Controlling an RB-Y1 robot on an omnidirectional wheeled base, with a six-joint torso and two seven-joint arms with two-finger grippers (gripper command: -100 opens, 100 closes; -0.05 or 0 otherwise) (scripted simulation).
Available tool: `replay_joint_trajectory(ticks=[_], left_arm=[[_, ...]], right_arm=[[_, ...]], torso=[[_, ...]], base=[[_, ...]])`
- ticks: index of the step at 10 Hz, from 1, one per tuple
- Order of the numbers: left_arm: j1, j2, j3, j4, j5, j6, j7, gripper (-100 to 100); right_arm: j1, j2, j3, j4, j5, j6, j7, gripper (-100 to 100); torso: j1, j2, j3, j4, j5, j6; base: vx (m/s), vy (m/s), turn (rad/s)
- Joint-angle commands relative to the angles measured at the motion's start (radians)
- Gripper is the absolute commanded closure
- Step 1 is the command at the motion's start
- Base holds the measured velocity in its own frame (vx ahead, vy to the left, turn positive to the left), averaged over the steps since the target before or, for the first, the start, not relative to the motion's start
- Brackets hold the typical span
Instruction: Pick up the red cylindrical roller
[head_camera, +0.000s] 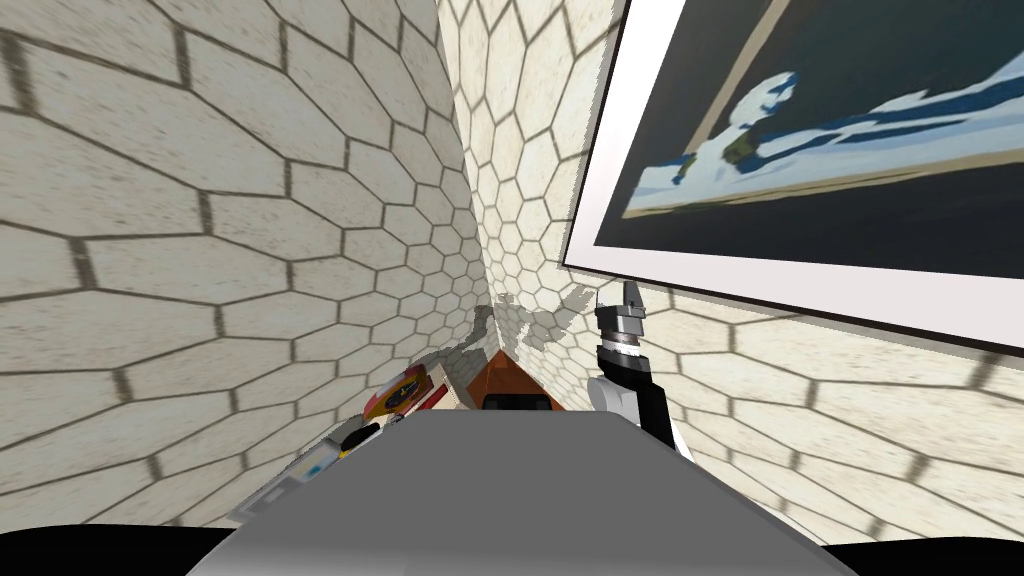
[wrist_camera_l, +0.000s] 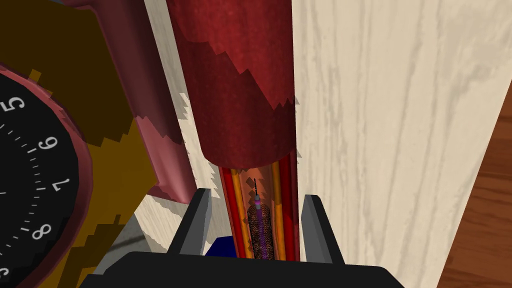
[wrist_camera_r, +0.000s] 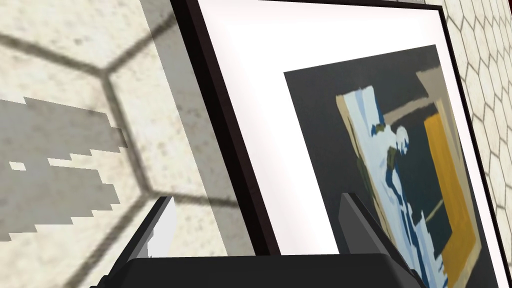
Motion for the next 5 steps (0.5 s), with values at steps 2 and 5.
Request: replay_joint_trajectory(ticks=[2,5], left_arm=[[0.019,0.009,0.011,-0.040,0.018,0.035,-0.009,100],[0.041,0.017,0.026,-0.090,0.034,0.077,-0.014,100]], right_arm=[[0.000,0.000,0.000,0.000,0.000,0.000,0.000,0],[0.000,0.000,0.000,0.000,0.000,0.000,0.000,0]], torso=[[0.000,0.000,0.000,0.000,-0.001,0.000],[-0.002,0.000,0.000,0.000,-0.002,0.000]], base=[[0.000,0.000,0.000],[-0.006,-0.023,-0.013]])
